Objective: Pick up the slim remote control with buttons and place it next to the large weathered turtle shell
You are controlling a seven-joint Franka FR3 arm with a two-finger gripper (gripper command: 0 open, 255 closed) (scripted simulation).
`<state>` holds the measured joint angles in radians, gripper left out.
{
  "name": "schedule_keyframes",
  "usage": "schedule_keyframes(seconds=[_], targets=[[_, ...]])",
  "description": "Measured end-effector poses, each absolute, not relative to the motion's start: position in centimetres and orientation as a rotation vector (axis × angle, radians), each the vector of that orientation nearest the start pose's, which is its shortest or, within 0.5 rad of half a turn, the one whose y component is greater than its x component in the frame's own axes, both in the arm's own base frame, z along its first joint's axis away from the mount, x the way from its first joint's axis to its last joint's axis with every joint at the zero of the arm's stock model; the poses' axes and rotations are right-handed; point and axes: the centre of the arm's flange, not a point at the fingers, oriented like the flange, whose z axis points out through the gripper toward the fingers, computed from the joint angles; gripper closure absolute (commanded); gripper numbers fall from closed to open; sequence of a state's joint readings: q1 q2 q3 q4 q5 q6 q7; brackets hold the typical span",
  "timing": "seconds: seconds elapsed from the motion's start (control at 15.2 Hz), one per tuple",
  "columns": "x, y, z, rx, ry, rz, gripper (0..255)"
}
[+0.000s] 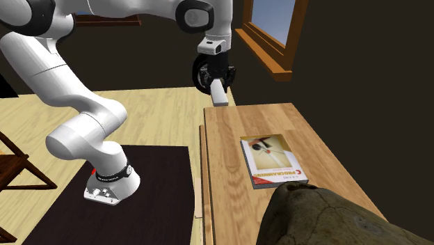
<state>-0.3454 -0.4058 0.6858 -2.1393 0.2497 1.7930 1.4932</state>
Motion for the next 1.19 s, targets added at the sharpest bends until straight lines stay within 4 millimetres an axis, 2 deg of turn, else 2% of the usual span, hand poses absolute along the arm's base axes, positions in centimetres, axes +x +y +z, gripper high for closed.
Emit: schedule_keyframes(seconds=[1.19], targets=[[41.5, 20.3, 62.0, -2.559, 1.856, 0.006, 255]])
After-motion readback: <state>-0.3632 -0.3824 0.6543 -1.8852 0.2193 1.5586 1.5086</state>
